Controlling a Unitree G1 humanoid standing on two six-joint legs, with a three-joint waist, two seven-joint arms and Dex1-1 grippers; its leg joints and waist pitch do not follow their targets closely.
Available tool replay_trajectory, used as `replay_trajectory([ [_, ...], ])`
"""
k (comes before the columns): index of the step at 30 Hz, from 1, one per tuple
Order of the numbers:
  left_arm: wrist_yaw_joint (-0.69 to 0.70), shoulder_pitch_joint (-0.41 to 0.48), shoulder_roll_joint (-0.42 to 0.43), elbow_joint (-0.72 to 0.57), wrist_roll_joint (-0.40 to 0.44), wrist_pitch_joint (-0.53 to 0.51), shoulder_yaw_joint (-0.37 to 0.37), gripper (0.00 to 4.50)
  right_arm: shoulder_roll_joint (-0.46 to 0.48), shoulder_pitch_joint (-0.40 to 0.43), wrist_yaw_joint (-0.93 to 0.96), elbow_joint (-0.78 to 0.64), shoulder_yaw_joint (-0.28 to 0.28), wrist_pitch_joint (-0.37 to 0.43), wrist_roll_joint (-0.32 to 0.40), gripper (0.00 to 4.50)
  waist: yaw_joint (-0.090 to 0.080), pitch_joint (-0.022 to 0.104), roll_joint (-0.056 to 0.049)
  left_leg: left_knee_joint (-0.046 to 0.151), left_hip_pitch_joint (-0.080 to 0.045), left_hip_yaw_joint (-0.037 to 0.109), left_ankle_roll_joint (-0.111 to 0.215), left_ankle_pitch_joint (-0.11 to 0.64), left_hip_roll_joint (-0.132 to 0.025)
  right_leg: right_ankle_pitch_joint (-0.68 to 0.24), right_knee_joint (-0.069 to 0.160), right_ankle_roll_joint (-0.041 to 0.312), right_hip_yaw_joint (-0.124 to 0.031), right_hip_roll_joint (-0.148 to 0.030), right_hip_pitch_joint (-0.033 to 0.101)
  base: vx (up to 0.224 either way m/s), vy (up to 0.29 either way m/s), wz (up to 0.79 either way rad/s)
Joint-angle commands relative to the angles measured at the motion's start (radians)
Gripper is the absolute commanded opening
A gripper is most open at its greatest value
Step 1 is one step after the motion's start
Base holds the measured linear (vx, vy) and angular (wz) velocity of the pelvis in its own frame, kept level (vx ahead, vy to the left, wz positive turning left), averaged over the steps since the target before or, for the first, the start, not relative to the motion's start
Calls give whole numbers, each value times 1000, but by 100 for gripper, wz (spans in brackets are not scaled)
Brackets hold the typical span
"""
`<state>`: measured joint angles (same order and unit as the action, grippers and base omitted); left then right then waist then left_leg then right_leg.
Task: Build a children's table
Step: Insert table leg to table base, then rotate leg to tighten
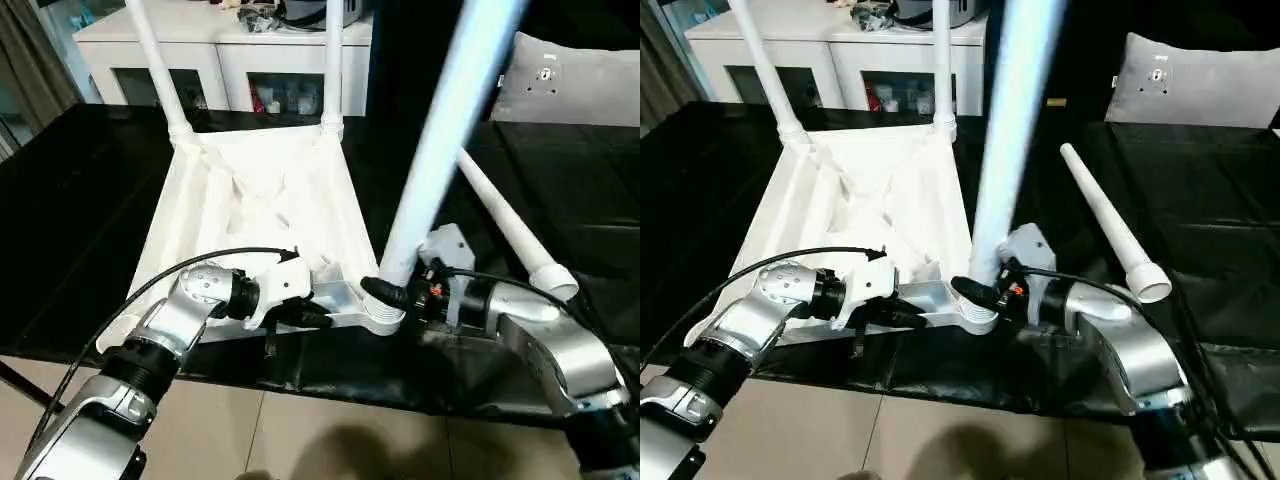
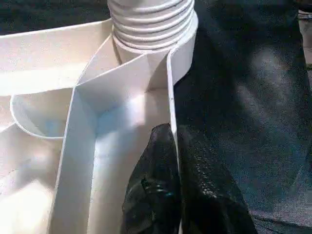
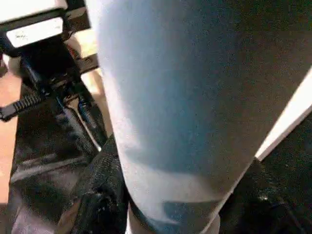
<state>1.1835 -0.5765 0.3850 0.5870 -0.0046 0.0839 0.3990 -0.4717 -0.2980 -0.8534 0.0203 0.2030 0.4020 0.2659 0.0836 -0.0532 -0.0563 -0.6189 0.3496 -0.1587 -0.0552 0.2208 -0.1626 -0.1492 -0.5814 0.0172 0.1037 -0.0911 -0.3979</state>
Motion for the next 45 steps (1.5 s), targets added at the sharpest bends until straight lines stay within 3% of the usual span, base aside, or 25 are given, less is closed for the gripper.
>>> replay_trajectory([
  [1,2,-30,18,-24,9,33,-14,0,-26,69,-49,81,94,70,-51,190,-12,52,6,96,-1,22,38,267,-60,-488,91,103,-52,-67,43,0,0,0],
  [4,22,-54,1,3,4,62,-12,0,-33,80,-59,86,100,76,-47,190,-13,48,-1,98,0,20,43,256,-61,-410,86,135,-56,-66,45,0,0,0],
  [5,29,-90,-12,41,8,81,-12,0,-38,87,-65,73,101,89,-40,190,-13,47,-10,98,-1,19,43,257,-59,-400,86,142,-56,-65,46,0,0,0],
  [6,29,-90,-12,41,8,81,-12,0,-38,87,-65,73,101,89,-40,190,-14,47,-5,97,-3,16,45,260,-58,-400,91,140,-55,-63,45,0,0,0],
  [8,27,-133,-27,90,15,97,-15,0,-42,102,-64,39,97,110,-26,190,-12,45,-15,98,-4,17,43,265,-57,-397,91,146,-56,-64,47,0,0,0],
  [10,17,-191,-44,162,28,122,-17,0,-43,121,-62,0,92,143,-3,190,-11,45,-12,98,-10,15,39,281,-58,-393,93,152,-56,-62,47,0,0,0],
  [11,11,-216,-48,196,39,135,-14,0,-43,130,-60,-16,92,153,3,190,-9,45,-30,98,-14,16,36,287,-59,-374,92,163,-57,-61,45,0,0,0],
  [13,9,-239,-49,228,52,147,-10,0,-40,143,-46,-28,89,156,-2,190,-11,45,-23,99,-11,15,39,284,-59,-342,88,178,-59,-59,50,0,0,0],
  [17,26,-240,-45,240,49,145,-17,0,-18,140,10,-10,71,147,-24,190,-20,41,-34,102,-5,19,39,299,-55,-455,95,148,-54,-68,56,0,0,0],
  [22,8,-170,-19,183,16,76,-54,0,52,116,127,22,48,164,-54,190,-39,34,-19,109,-1,21,37,312,-55,-528,101,125,-52,-68,53,0,0,0],
  [24,-24,-93,-1,77,-10,-15,-85,0,89,108,179,31,53,169,-71,190,-48,29,-27,110,-3,25,25,339,-55,-581,104,113,-50,-72,47,0,0,0],
  [25,-46,-40,10,-2,-21,-71,-100,0,110,102,207,41,53,170,-79,190,-54,35,-3,112,0,31,18,336,-59,-604,95,105,-51,-79,51,0,0,0],
  [26,-59,-9,16,-49,-26,-104,-108,0,123,96,224,50,52,171,-84,190,-69,16,-2,116,6,30,19,371,-56,-681,111,76,-46,-73,41,0,0,0],
  [27,-69,19,20,-95,-29,-135,-112,0,137,88,247,63,48,169,-91,190,-70,23,-13,112,-3,34,9,390,-55,-704,108,66,-45,-77,40,0,0,0],
  [28,-109,83,14,-205,-33,-214,-124,0,165,71,298,91,28,167,-100,190,-82,19,-7,111,-12,37,-1,425,-54,-740,115,54,-42,-77,28,0,0,0],
  [29,-116,92,13,-221,-34,-227,-126,0,170,67,305,96,25,167,-101,190,-98,12,-4,118,0,45,-7,452,-57,-743,115,47,-36,-77,35,0,0,0],
  [31,-173,161,-11,-352,-22,-323,-134,0,202,38,365,136,2,152,-116,190,-117,14,8,118,-5,51,-12,498,-57,-754,117,30,-31,-76,34,0,0,0],
  [32,-173,161,-11,-352,-22,-323,-134,0,202,38,365,136,2,152,-116,190,-128,11,2,120,-3,52,-12,515,-57,-747,123,32,-29,-76,32,0,0,0],
  [33,-215,197,-43,-436,1,-389,-130,0,220,17,389,163,-12,150,-116,190,-132,12,10,120,-8,51,-9,521,-57,-742,129,32,-28,-73,29,0,0,0],
  [34,-237,217,-65,-493,13,-430,-115,0,230,6,407,181,-24,148,-118,190,-137,14,8,121,-5,54,-8,515,-59,-697,125,53,-31,-77,32,0,0,0],
  [35,-252,229,-85,-537,19,-462,-99,0,239,-7,420,200,-34,145,-118,190,-141,14,15,124,-2,52,-5,508,-62,-658,122,68,-34,-74,32,0,0,0],
  [37,-268,242,-101,-588,20,-502,-80,0,247,-20,435,219,-43,141,-120,190,-143,14,15,122,-2,51,-5,516,-59,-673,123,67,-34,-75,30,0,0,0],
  [38,-281,239,-113,-594,24,-511,-71,0,249,-26,429,225,-42,139,-115,190,-143,14,27,122,4,51,1,501,-58,-676,125,65,-34,-76,33,0,0,0],
  [43,-342,212,-117,-581,87,-522,-43,0,261,-39,398,234,-26,140,-102,190,-135,18,28,122,10,50,10,458,-60,-628,118,84,-41,-77,34,0,0,0],
  [45,-345,206,-100,-586,101,-539,-46,0,267,-44,394,247,-27,128,-103,190,-132,19,22,121,8,50,8,457,-60,-615,117,90,-42,-78,34,0,0,0],
])
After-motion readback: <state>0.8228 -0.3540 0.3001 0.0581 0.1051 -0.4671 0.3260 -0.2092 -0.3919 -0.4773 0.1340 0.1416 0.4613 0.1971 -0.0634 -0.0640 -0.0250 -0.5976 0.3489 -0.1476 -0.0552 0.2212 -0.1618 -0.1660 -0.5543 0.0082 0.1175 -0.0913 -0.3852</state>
